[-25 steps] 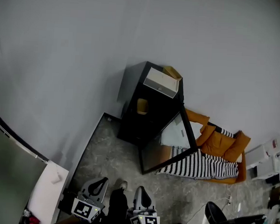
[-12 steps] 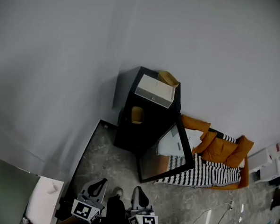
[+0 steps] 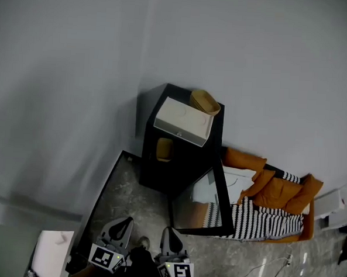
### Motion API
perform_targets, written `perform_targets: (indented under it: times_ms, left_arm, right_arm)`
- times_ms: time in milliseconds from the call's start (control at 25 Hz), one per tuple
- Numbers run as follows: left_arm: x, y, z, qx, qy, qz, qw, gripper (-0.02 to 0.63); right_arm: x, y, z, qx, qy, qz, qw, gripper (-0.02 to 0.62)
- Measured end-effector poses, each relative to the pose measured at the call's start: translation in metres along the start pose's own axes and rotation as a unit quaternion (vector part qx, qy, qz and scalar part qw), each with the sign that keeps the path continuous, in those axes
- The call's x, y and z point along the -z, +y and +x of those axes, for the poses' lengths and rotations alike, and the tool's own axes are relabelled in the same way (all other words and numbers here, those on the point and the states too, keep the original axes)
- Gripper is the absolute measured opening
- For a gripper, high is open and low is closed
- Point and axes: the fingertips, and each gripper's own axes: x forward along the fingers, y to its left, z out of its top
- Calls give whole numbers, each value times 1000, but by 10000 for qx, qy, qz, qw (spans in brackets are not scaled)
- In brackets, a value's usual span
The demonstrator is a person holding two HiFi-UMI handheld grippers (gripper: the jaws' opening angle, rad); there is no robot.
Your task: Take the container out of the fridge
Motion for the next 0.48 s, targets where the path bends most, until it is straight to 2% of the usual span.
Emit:
perform_targets:
  times_ms: [200,480]
  left_arm:
    - [2,0,36,-143,74,-35,9999,5]
    - [-1,6,66,-281,122,-36,9995,5]
  right_arm:
    - [-11,-34,29,-73,-62,91,9999,0]
    - [-10,-61,61,-77,108,172,9998,0]
